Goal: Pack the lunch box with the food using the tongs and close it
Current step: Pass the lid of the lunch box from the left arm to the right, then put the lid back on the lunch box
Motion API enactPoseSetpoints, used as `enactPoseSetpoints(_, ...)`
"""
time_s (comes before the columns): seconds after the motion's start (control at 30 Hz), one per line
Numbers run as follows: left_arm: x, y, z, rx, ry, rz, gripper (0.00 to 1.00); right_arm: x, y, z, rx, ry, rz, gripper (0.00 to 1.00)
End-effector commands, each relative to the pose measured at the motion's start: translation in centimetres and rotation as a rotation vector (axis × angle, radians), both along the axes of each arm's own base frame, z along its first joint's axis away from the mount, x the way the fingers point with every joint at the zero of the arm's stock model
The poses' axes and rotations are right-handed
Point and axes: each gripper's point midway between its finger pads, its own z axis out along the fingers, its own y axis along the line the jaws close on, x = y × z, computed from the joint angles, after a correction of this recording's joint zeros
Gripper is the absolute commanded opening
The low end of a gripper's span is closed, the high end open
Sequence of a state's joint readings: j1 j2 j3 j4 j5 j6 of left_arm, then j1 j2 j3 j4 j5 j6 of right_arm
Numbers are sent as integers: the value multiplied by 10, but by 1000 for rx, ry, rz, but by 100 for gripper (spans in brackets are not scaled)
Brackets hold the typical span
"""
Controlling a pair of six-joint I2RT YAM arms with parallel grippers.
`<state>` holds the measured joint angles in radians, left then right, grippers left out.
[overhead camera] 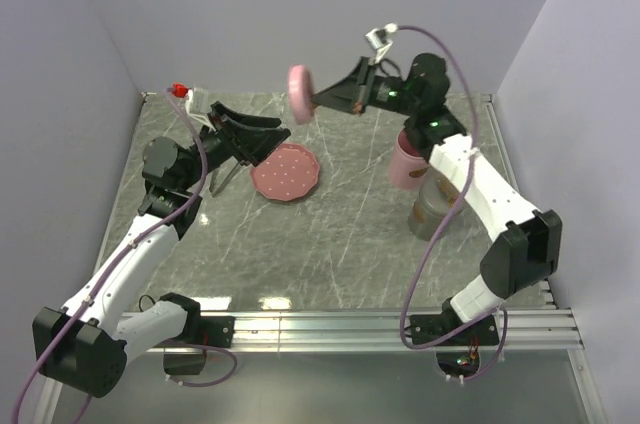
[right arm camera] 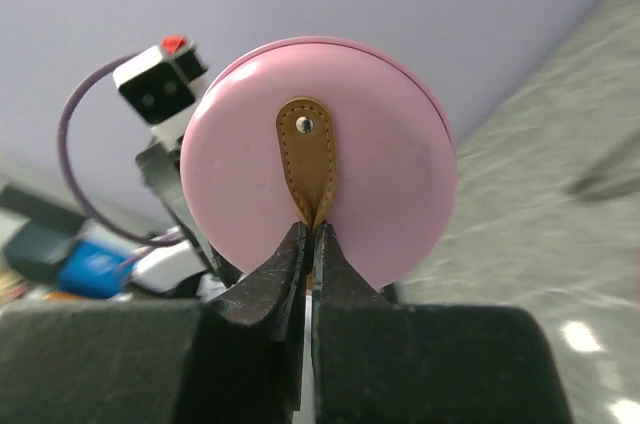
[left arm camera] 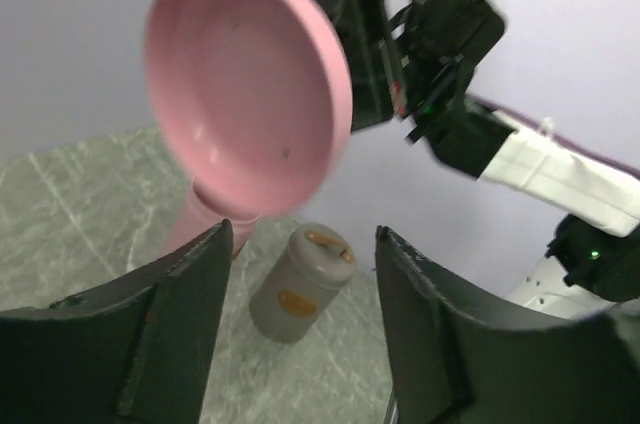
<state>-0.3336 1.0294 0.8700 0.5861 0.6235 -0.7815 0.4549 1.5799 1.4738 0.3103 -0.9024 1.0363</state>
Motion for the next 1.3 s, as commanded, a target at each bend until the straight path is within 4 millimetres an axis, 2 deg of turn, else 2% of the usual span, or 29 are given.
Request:
enactPoseSetpoints(0.0,4,4,0,45,8,50,64,8,-47,20,-101,-155,-135,0)
enactPoseSetpoints(0.07,6,4,2,70,14,53,71,22,-71,18,-165,-234,-203,0)
enactPoseSetpoints(0.1,11,3,-13,123,75,61,72,28,-80,3,-230,-191,-228,0)
enactPoseSetpoints(0.13,16,2,-8,146,84,64,75,36,-92,7,-289,-296,-266,0)
enactPoseSetpoints(0.17,20,1,-15,180,117,65,77,50,-108,-1,-342,-292,-309,0)
enactPoseSetpoints(0.2,23,1,-34,244,182,66,78,53,-122,-18,-415,-229,-328,0)
enactPoseSetpoints(0.23,28,0,-36,278,205,62,78,59,-134,-10,-471,-316,-349,0)
enactPoseSetpoints(0.27,28,0,-41,308,214,54,78,72,-151,-22,-529,-299,-382,0)
enactPoseSetpoints(0.3,26,0,-47,341,199,40,78,70,-161,-25,-585,-279,-387,0)
enactPoseSetpoints(0.33,24,2,-54,359,205,39,79,78,-176,-31,-667,-321,-420,0)
enactPoseSetpoints(0.37,22,3,-57,367,201,41,80,86,-186,-41,-716,-314,-429,0)
enactPoseSetpoints(0.4,20,4,-62,385,189,40,80,84,-200,-53,-769,-266,-430,0)
enactPoseSetpoints(0.43,17,4,-68,399,197,29,96,89,-212,-49,-828,-307,-460,0)
enactPoseSetpoints(0.53,16,5,-77,436,207,18,100,95,-238,-64,-952,-281,-472,0)
enactPoseSetpoints(0.57,14,5,-83,463,216,7,99,102,-250,-75,-1026,-253,-507,0)
enactPoseSetpoints(0.67,10,3,-94,504,236,-38,99,107,-272,-93,-1148,-219,-519,0)
enactPoseSetpoints(0.8,2,4,-115,546,276,-81,99,105,-288,-114,-1261,-164,-460,0)
enactPoseSetpoints(0.83,0,4,-117,548,276,-84,99,109,-290,-126,-1283,-135,-435,0)
enactPoseSetpoints(0.9,-3,5,-118,550,265,-90,99,105,-295,-134,-1320,-105,-398,0)
enactPoseSetpoints(0.97,-4,5,-121,555,267,-91,99,106,-297,-151,-1351,-55,-348,0)
enactPoseSetpoints(1.0,-6,5,-121,555,266,-94,100,107,-298,-151,-1362,-64,-342,0)
enactPoseSetpoints(1.03,-6,5,-122,556,263,-97,100,110,-298,-161,-1371,-40,-317,0)
enactPoseSetpoints(1.27,-4,6,-125,559,274,-92,99,103,-298,-196,-1395,49,-213,0)
